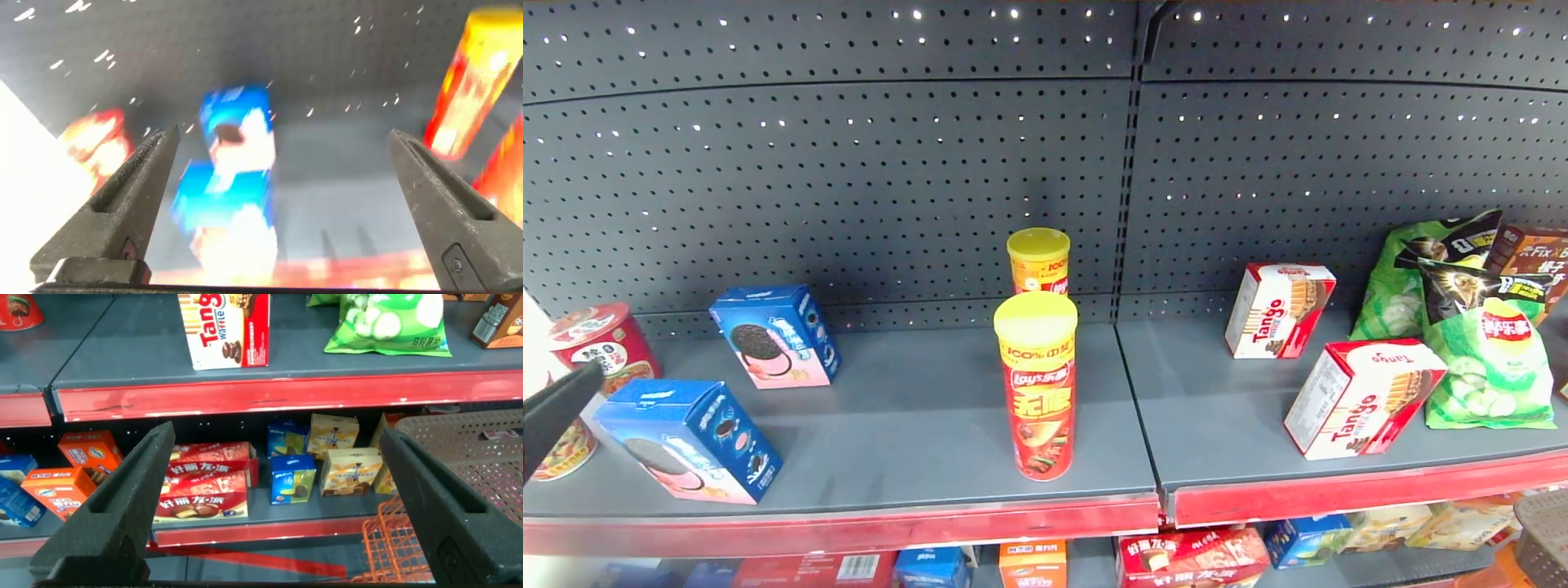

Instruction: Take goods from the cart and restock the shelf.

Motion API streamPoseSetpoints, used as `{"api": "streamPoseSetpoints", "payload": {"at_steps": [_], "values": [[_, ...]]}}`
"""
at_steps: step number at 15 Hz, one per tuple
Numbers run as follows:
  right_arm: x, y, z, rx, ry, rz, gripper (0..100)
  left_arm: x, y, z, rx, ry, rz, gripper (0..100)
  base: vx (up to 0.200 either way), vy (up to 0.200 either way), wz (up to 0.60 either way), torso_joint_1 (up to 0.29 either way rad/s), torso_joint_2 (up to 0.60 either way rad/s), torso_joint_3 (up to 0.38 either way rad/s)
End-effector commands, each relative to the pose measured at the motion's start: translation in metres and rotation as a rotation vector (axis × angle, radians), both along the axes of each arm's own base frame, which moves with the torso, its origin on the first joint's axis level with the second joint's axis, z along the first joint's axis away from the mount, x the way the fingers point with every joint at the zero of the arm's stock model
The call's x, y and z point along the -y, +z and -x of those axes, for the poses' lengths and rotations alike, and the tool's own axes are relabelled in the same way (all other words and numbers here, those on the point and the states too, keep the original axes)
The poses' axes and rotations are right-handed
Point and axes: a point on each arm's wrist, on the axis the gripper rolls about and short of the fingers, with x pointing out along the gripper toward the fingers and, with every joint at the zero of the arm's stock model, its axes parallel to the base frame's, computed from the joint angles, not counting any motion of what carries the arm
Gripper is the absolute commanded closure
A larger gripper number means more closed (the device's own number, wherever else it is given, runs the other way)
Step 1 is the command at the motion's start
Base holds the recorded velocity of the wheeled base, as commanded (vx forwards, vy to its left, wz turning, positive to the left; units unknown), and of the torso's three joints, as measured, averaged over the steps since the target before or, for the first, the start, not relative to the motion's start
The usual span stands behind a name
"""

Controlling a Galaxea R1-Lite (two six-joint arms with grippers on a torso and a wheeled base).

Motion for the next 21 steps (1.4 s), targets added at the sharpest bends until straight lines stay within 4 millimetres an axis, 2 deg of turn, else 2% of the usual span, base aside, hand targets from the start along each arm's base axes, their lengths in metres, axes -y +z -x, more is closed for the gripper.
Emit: {"api": "streamPoseSetpoints", "payload": {"at_steps": [1, 2, 3, 4, 5, 6, 8, 21], "values": [[0.0, 0.0, 0.0, -0.001, 0.0, -0.001, 0, -0.009, -0.053, 0.085, 0.035, 0.049, 0.008, 0, 0.0, 0.0, 0.0, 0.0, 0.0, 0.0], [0.0, 0.0, 0.0, -0.001, 0.0, -0.001, 0, -0.009, -0.058, 0.089, 0.033, 0.049, 0.006, 0, 0.0, 0.0, 0.0, 0.0, 0.0, 0.0], [0.0, 0.0, 0.0, -0.001, 0.0, 0.001, 0, -0.01, -0.081, 0.106, 0.024, 0.05, 0.005, 0, 0.0, 0.0, 0.0, 0.0, 0.0, 0.0], [0.0, 0.0, 0.0, 0.0, 0.0, 0.001, 0, -0.01, -0.088, 0.105, 0.003, 0.053, 0.009, 0, 0.0, 0.0, 0.0, 0.0, 0.0, 0.0], [0.0, 0.0, 0.0, 0.0, 0.0, 0.001, 0, -0.01, -0.09, 0.103, 0.004, 0.049, 0.008, 0, 0.0, 0.0, 0.0, 0.0, 0.0, 0.0], [0.0, 0.0, 0.0, -0.001, 0.0, 0.001, 0, -0.009, -0.109, 0.094, -0.054, 0.052, 0.003, 0, 0.0, 0.0, 0.0, 0.0, 0.0, 0.0], [0.0, 0.0, 0.0, -0.001, 0.0, 0.001, 0, -0.008, -0.15, 0.075, -0.05, 0.046, 0.022, 0, 0.0, 0.0, 0.0, 0.0, 0.0, 0.0], [0.0, 0.0, 0.0, -0.001, 0.0, -0.001, 0, -0.008, -0.152, 0.075, -0.076, 0.046, 0.111, 0, 0.0, 0.0, 0.0, 0.0, 0.0, 0.0]]}}
